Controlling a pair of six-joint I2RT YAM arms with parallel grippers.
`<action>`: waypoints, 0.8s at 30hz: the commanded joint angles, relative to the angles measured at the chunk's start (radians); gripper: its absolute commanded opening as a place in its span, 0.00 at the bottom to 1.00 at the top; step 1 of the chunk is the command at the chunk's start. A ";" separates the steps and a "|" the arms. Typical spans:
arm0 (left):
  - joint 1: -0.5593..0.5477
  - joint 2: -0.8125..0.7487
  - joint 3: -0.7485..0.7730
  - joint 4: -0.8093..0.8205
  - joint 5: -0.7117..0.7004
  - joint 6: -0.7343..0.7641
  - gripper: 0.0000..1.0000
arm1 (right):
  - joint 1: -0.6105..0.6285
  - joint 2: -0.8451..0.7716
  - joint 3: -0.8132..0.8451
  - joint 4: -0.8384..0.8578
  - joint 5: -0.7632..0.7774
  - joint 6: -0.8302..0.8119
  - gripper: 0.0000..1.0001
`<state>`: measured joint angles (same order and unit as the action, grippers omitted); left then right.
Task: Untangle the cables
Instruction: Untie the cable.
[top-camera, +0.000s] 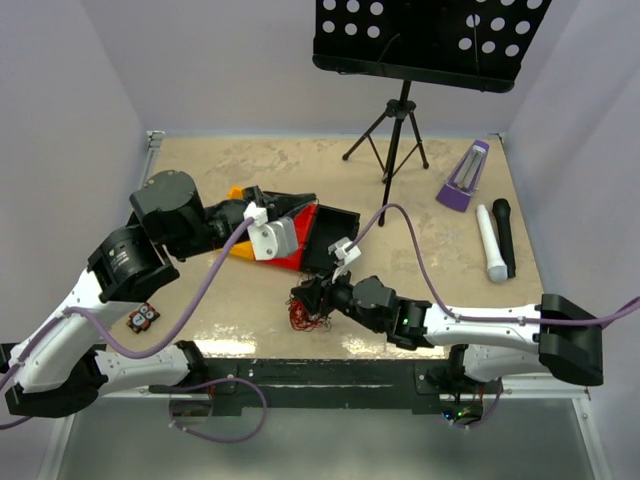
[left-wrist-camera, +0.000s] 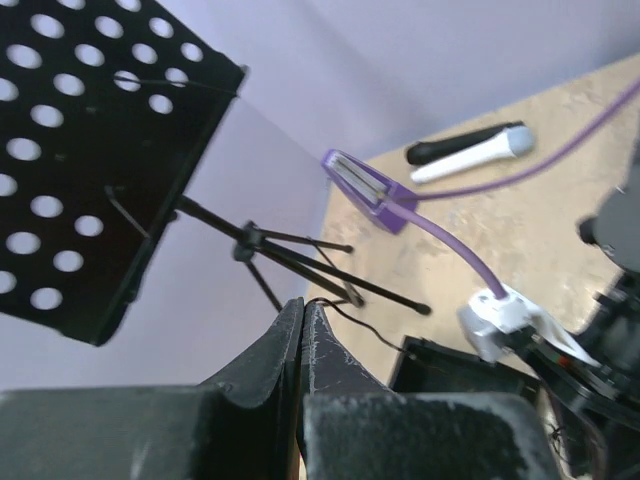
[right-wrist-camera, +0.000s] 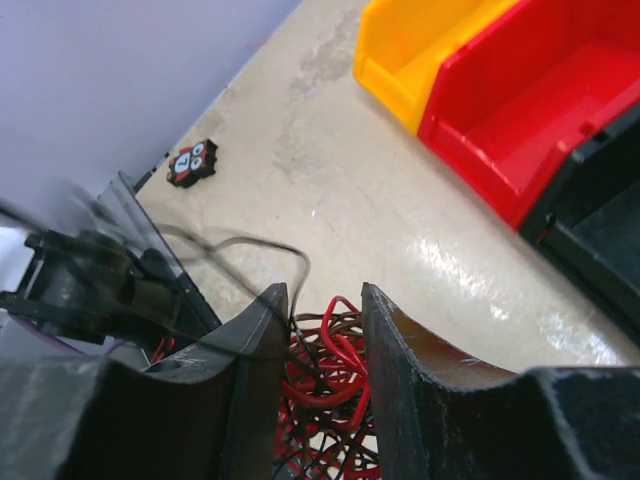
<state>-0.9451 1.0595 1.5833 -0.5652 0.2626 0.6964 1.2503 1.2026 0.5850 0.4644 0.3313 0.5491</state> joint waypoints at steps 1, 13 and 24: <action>0.005 0.003 0.124 0.223 -0.101 0.003 0.00 | 0.014 0.026 -0.072 0.043 0.003 0.077 0.40; 0.005 0.030 0.262 0.604 -0.195 0.118 0.00 | 0.021 0.097 -0.188 0.075 0.023 0.183 0.39; 0.005 0.008 0.270 0.432 -0.108 0.148 0.00 | 0.044 0.117 -0.100 -0.027 0.054 0.187 0.71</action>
<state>-0.9447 1.1587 1.8015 -0.3313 0.1265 0.8295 1.2709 1.3304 0.4759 0.7277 0.3595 0.7601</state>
